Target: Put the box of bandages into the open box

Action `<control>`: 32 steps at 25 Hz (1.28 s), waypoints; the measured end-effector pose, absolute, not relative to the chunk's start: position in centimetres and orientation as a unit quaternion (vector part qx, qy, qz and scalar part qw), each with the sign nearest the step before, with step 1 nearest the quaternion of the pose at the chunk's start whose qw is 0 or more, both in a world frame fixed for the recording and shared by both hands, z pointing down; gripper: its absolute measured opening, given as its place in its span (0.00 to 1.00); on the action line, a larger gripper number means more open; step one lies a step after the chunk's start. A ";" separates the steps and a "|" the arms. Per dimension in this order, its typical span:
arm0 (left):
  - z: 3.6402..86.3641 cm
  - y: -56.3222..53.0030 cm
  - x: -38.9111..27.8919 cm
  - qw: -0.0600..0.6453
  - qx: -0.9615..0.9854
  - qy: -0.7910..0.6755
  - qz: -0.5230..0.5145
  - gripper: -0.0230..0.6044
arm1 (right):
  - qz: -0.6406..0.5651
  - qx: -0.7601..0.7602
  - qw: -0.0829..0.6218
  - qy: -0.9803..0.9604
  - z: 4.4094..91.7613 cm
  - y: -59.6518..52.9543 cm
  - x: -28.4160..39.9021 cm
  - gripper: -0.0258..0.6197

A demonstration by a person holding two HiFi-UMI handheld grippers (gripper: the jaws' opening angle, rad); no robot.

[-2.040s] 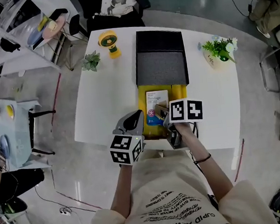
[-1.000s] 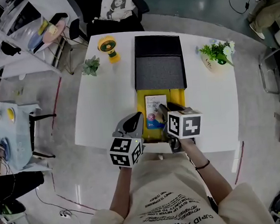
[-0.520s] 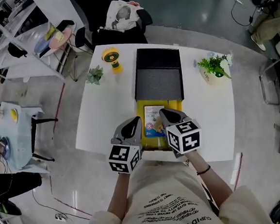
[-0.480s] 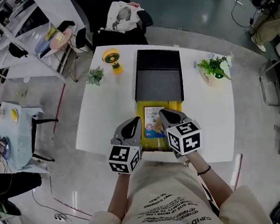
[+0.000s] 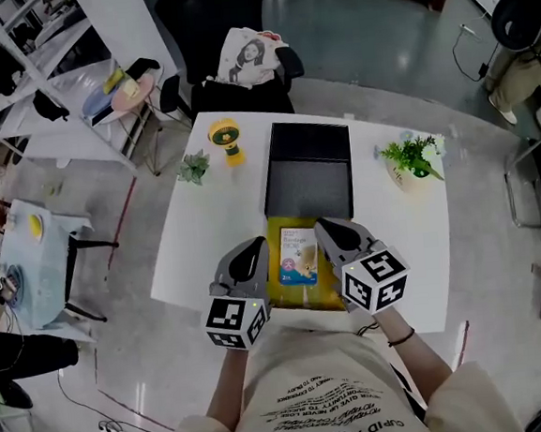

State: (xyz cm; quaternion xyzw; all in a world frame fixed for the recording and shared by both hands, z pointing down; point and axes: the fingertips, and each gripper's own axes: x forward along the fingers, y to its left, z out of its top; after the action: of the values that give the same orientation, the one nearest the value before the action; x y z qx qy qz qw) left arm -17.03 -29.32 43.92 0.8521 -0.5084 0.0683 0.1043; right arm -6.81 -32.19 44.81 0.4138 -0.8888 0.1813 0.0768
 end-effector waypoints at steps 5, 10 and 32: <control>42.2 -29.6 -17.8 0.076 0.845 -0.527 0.059 0.07 | 0.172 0.421 0.040 -0.890 42.9 -32.5 -5.2 0.05; 40.5 -29.6 -18.2 0.051 0.841 -0.537 0.047 0.07 | 0.161 0.438 0.002 -0.884 41.0 -32.8 -3.3 0.05; 38.7 -28.5 -21.2 0.018 0.808 -0.588 0.037 0.07 | 0.121 0.456 -0.048 -0.880 37.4 -32.5 -0.2 0.05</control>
State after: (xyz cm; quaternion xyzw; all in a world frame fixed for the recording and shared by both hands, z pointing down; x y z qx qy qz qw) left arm -21.21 -28.46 38.71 0.8076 -0.5883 0.0367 0.0177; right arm -0.23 -32.47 37.44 0.4564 -0.8802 0.1211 -0.0475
